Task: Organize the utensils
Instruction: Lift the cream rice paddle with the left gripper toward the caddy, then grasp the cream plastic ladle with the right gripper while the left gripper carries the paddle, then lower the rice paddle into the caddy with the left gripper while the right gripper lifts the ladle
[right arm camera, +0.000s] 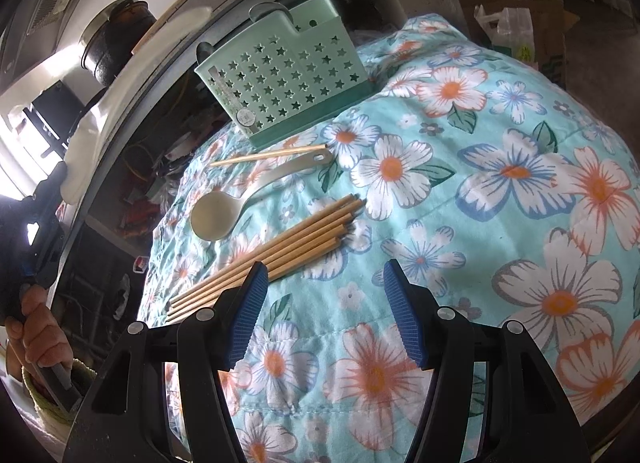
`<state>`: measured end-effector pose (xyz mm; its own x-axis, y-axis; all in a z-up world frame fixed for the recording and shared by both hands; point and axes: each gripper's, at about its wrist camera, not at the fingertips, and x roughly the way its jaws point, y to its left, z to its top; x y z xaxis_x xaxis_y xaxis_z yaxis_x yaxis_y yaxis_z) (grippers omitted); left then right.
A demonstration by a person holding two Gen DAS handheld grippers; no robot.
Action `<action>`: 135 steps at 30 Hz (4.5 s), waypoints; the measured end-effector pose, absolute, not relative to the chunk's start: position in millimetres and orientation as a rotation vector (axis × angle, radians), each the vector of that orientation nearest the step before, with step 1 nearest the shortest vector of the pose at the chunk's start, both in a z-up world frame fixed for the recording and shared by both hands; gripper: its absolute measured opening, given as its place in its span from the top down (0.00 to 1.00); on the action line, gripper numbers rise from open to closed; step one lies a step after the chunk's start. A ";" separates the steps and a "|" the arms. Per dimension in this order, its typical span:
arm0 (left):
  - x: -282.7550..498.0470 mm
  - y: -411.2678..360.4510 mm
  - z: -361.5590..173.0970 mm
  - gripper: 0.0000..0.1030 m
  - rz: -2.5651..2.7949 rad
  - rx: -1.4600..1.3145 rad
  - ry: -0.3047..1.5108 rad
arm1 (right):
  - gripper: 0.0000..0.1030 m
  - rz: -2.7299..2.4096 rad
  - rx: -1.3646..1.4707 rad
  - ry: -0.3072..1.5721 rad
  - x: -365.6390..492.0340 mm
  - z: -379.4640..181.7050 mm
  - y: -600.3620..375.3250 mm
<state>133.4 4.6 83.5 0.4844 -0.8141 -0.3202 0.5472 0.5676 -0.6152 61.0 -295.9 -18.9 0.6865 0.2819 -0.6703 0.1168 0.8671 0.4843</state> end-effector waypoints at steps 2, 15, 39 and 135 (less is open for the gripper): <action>135.2 7.7 83.6 0.99 -0.874 -0.495 0.636 | 0.44 0.096 0.522 0.819 61.0 -18.9 -294.8; 141.2 34.0 83.6 0.99 -0.779 -0.523 0.591 | 0.39 0.133 0.440 0.783 60.5 -9.0 -277.0; 168.2 101.1 53.0 0.99 -0.489 -0.584 0.571 | 0.45 0.235 -0.076 0.788 149.4 -2.6 -124.8; 284.4 -164.4 150.2 0.73 -0.559 0.555 0.557 | 0.97 0.054 0.369 0.425 87.5 90.0 -305.4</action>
<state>284.4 -164.4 150.2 0.7120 -0.3335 -0.6179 0.6194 0.7128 0.3290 87.5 -305.4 90.0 0.9108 0.1271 -0.3928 0.0254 0.9324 0.3606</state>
